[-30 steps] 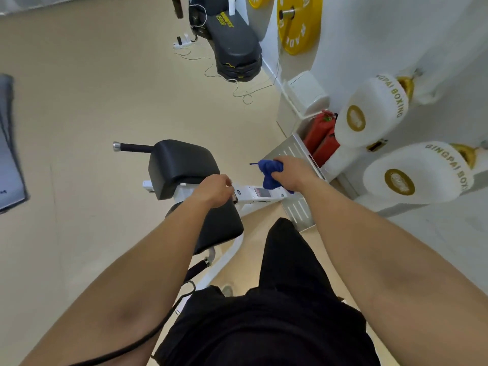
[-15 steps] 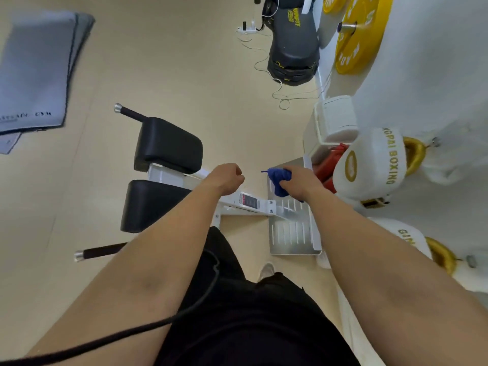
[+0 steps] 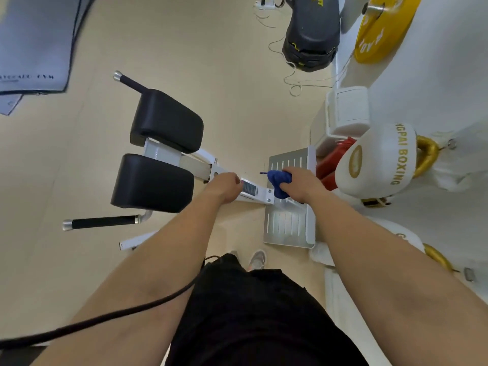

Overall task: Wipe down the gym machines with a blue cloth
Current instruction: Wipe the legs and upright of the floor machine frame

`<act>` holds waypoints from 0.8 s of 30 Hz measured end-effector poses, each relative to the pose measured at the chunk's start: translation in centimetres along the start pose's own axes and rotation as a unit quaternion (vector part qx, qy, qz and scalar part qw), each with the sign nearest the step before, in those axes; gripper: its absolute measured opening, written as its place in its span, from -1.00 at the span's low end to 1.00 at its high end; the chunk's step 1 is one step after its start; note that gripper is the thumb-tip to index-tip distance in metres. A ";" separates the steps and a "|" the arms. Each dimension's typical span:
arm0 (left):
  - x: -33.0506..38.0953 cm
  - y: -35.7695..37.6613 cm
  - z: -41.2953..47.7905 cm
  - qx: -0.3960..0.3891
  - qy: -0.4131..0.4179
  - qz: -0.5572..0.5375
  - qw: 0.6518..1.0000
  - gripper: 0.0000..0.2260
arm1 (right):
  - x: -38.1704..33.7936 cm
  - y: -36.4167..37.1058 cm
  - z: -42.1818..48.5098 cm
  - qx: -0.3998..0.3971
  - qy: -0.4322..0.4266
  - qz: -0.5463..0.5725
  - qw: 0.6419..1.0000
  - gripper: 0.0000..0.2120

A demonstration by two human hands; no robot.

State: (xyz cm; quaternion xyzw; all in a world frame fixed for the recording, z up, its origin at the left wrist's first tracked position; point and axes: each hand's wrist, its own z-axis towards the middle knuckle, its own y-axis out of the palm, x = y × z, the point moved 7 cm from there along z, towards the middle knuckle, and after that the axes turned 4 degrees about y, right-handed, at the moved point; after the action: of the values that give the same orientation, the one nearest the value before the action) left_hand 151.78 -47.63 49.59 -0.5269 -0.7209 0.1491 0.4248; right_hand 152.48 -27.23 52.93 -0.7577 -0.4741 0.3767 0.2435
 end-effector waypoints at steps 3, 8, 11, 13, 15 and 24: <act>-1.5 2.0 0.2 -0.011 -0.011 -0.009 1.000 -0.70 | 0.4 1.9 0.7 -0.012 0.003 -0.006 1.000 -0.91; -4.9 5.9 -1.7 -0.016 -0.061 -0.052 0.997 -0.72 | 0.2 6.7 1.3 -0.069 -0.018 0.003 0.997 -0.92; -6.8 9.0 -3.2 -0.002 -0.107 -0.082 0.991 -0.72 | 0.5 10.1 1.9 -0.102 -0.031 0.009 0.994 -0.84; -7.8 11.3 -4.4 0.013 -0.139 -0.108 0.984 -0.72 | 0.7 12.6 2.2 -0.132 -0.047 0.007 0.990 -0.81; -8.3 14.1 -5.5 0.017 -0.167 -0.131 0.977 -0.71 | 1.0 14.8 2.3 -0.150 -0.075 -0.020 0.986 -0.81; -13.7 28.0 -5.5 0.013 -0.257 -0.244 0.935 -0.62 | 6.2 24.7 5.3 -0.195 -0.079 -0.020 0.977 -0.96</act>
State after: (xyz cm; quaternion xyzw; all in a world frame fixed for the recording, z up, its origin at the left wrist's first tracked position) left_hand 174.85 -49.87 28.03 -0.2731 -0.9098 0.1801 0.2553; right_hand 163.10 -32.27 29.71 -0.7491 -0.5710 0.3304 0.0602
